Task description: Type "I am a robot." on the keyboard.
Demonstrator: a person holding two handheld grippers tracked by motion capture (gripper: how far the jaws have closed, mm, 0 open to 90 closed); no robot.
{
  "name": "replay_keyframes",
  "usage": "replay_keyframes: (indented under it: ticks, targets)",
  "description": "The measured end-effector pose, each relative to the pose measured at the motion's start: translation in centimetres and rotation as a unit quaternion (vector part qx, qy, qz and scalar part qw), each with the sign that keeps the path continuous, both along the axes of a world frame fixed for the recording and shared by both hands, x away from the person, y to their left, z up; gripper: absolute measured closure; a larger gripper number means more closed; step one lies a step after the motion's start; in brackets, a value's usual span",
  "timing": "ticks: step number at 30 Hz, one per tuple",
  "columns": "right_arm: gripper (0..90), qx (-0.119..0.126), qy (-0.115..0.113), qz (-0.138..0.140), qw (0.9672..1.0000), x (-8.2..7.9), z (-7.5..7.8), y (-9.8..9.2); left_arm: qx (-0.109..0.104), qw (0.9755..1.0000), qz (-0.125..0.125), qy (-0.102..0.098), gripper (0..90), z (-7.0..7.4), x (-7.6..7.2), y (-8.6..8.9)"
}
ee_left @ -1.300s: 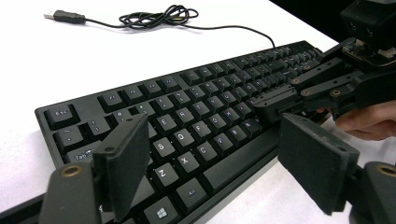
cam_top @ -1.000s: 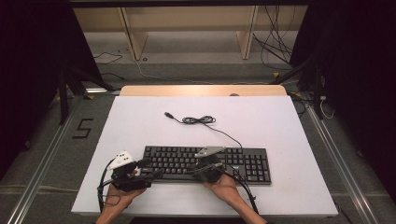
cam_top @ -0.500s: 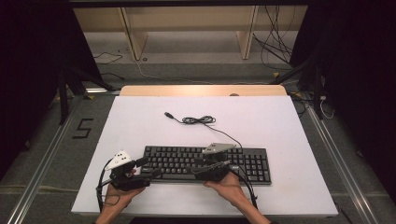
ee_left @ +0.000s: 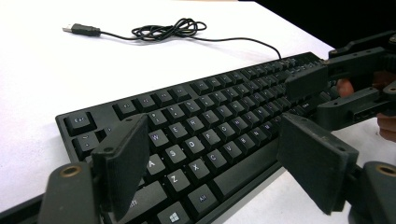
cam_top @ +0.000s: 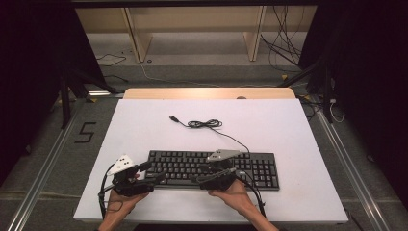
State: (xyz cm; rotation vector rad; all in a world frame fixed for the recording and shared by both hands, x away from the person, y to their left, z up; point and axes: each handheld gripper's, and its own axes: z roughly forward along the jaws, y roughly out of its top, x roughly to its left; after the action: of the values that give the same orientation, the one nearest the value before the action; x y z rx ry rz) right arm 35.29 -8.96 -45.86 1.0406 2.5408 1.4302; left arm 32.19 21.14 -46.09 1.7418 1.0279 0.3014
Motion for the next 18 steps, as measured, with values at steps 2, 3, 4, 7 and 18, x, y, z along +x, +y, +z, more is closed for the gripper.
replay_keyframes:
  ticks: [2,3,4,7,18]
  targets:
    - [51.5,-0.002,-0.003,0.004,1.0000,-0.14,-0.05,0.05,0.000,1.0000,0.000,0.000,24.8,0.00,0.00,0.01]
    - [51.5,-0.002,-0.003,0.004,1.0000,-0.14,-0.05,0.05,0.000,1.0000,0.001,-0.001,24.8,0.00,0.01,0.03]
    - [57.5,-0.006,-0.004,0.006,1.0000,-0.29,-0.07,0.12,0.001,1.0000,0.001,-0.001,24.8,0.01,0.02,0.07]
    - [65.4,-0.011,-0.008,0.008,0.9999,-0.44,-0.16,0.24,0.002,1.0000,0.001,-0.001,24.8,0.00,0.02,0.07]
    - [87.0,-0.027,-0.006,0.021,0.9994,-0.79,-0.73,0.81,0.001,1.0000,0.001,-0.003,24.9,0.01,-0.01,0.03]
